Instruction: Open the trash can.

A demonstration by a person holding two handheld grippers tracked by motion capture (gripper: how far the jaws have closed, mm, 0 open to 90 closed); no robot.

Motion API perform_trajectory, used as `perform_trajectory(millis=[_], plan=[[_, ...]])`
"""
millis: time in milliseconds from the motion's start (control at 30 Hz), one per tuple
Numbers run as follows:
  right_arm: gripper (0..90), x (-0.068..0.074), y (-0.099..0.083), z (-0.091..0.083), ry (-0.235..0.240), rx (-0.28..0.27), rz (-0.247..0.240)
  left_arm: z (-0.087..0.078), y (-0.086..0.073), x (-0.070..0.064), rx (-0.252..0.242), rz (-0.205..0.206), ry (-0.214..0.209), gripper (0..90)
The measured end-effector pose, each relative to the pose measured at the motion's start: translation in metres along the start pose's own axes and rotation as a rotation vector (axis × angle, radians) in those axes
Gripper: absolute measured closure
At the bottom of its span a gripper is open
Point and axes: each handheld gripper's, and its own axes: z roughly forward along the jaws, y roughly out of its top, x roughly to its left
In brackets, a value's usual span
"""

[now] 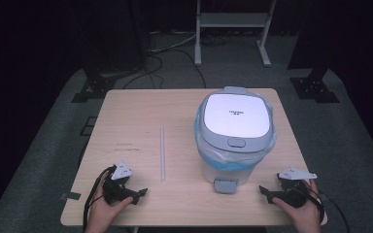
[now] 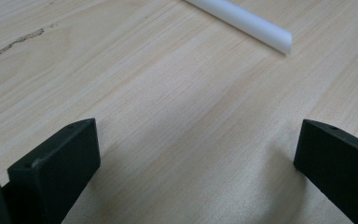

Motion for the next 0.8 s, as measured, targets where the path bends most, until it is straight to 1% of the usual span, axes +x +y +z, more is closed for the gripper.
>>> perform_trajectory(millis=[167, 200, 267, 300, 333, 367, 467, 500, 533, 567, 600, 633, 700, 733, 767, 800], plan=[[13.2, 0.0, 0.0, 0.0, 0.0, 0.0, 0.0, 0.0, 0.0, 0.0, 0.001, -0.002, 0.004, 0.0], [15.5, 0.0, 0.0, 0.0, 0.001, -0.003, 0.0, 0.0, 0.0, 0.0, 0.001, -0.003, 0.005, 0.0], [24.8, 0.0, 0.0, -0.002, 0.006, -0.017, -0.002, 0.0, 0.0, 0.0, 0.0, -0.008, 0.008, 0.0], [27.6, -0.001, 0.0, -0.002, 0.006, -0.022, -0.001, 0.0, 0.0, 0.0, 0.0, -0.009, 0.009, 0.0], [34.1, -0.001, -0.001, -0.002, 0.012, -0.03, -0.005, 0.0, 0.0, 0.0, 0.0, -0.01, 0.01, 0.0], [34.1, -0.001, -0.001, -0.002, 0.012, -0.03, -0.005, 0.0, 0.0, 0.0, 0.0, -0.012, 0.012, 0.0], [43.8, -0.001, 0.0, -0.004, 0.037, -0.035, -0.001, 0.0, 0.0, 0.0, -0.001, -0.014, 0.014, 0.0], [48.6, 0.0, 0.0, -0.006, 0.048, -0.04, 0.0, 0.0, 0.0, 0.0, -0.001, -0.015, 0.015, 0.0], [48.6, 0.0, 0.0, -0.006, 0.048, -0.04, 0.0, 0.0, 0.0, 0.0, -0.001, -0.015, 0.015, 0.0], [53.6, 0.002, 0.0, -0.008, 0.058, -0.05, -0.006, 0.0, 0.0, 0.0, 0.0, -0.016, 0.016, 0.0], [56.5, 0.002, 0.0, -0.009, 0.06, -0.053, -0.004, 0.0, 0.0, 0.0, 0.0, -0.017, 0.016, 0.0], [56.5, 0.002, 0.0, -0.009, 0.06, -0.053, -0.004, 0.0, 0.0, 0.0, 0.0, -0.017, 0.016, 0.0], [60.2, 0.003, 0.0, -0.011, 0.08, -0.062, 0.001, 0.0, 0.0, 0.0, 0.0, -0.017, 0.016, 0.0], [64.6, 0.004, 0.001, -0.012, 0.099, -0.065, 0.001, 0.0, 0.0, 0.0, 0.0, -0.017, 0.016, 0.0], [64.6, 0.004, 0.001, -0.012, 0.099, -0.065, 0.001, 0.0, 0.0, 0.0, 0.0, -0.017, 0.016, 0.0], [67.0, 0.005, 0.001, -0.013, 0.109, -0.069, 0.002, 0.0, 0.0, 0.0, 0.0, -0.017, 0.016, 0.0]])
